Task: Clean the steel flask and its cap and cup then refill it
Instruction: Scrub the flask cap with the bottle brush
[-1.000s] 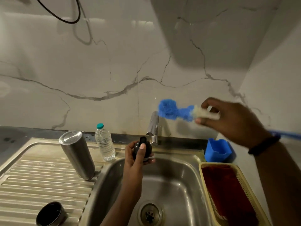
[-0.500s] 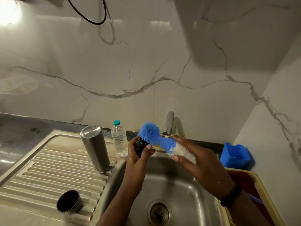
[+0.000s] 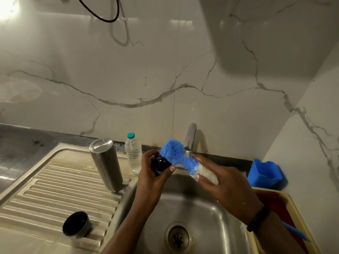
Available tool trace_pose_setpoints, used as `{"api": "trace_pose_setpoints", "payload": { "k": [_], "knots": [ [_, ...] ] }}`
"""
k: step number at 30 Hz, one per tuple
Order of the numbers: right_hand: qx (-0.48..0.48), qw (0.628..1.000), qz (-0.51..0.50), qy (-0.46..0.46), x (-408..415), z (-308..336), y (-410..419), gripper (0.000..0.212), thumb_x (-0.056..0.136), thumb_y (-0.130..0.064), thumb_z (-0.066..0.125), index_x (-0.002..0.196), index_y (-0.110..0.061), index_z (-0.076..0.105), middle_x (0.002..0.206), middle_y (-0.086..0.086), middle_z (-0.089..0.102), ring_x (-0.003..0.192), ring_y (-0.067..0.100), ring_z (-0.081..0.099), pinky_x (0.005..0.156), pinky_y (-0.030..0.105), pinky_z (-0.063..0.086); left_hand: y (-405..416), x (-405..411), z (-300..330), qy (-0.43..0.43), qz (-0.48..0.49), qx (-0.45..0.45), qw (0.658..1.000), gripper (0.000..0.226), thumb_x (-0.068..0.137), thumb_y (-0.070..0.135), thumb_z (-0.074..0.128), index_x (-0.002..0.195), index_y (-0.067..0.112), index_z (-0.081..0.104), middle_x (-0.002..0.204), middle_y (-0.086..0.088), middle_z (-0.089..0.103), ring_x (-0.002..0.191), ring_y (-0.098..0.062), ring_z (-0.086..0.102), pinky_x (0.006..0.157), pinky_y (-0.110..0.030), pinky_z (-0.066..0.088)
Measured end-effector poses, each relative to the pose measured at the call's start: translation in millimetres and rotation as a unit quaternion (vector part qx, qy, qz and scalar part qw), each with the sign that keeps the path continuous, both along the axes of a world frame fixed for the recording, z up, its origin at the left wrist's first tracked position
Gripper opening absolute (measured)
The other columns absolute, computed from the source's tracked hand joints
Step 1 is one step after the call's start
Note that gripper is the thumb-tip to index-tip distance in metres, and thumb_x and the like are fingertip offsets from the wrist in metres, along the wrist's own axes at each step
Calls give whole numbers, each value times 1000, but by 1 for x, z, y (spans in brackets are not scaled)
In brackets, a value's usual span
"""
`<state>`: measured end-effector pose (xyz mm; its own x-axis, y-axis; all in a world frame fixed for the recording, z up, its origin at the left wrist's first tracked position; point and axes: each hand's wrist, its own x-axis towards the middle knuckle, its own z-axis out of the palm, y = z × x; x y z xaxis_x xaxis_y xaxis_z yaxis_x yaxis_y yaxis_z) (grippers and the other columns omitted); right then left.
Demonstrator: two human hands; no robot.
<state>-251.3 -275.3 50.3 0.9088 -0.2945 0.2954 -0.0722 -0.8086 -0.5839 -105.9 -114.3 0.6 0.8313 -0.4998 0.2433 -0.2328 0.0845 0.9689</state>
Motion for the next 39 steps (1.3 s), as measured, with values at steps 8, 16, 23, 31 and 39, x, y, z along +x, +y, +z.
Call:
{"api": "trace_pose_setpoints", "payload": {
  "k": [8,16,23,31,39],
  "knots": [
    [39,999,-25,-21,-7,21,-18,44,91,-28,65,129,-46,52,86,-31,66,77,-8,64,63,9,49,-2,12,-1,-17,-13,22,1000,56,76,30,79,120,38,45,119,4,64,108,-13,68,89,-32,58],
    [37,999,1,-18,-8,17,-11,48,92,-29,63,137,-40,49,100,-13,69,82,0,67,63,15,52,-1,10,-5,-17,-6,7,1000,55,80,27,78,123,36,44,118,4,64,108,-16,67,89,-35,59],
    [-37,997,-17,-60,4,4,-4,51,96,-52,47,145,-45,35,108,-14,68,94,1,65,80,27,56,-6,4,2,66,-21,-62,996,52,76,24,74,122,25,49,109,-4,65,102,-29,68,85,-33,59],
    [4,995,-36,-95,9,-8,-3,49,97,-46,52,143,-48,37,114,-13,67,97,2,66,81,27,57,2,3,3,65,-54,-79,993,51,72,12,65,120,16,46,112,-16,63,88,-17,65,71,-24,56],
    [41,994,-8,-101,10,-20,-2,43,90,-61,51,130,-66,36,98,-19,68,88,4,67,74,31,58,0,4,7,11,-61,-40,997,51,77,24,79,117,26,47,101,11,61,93,-9,65,77,-31,59]
  ]
}}
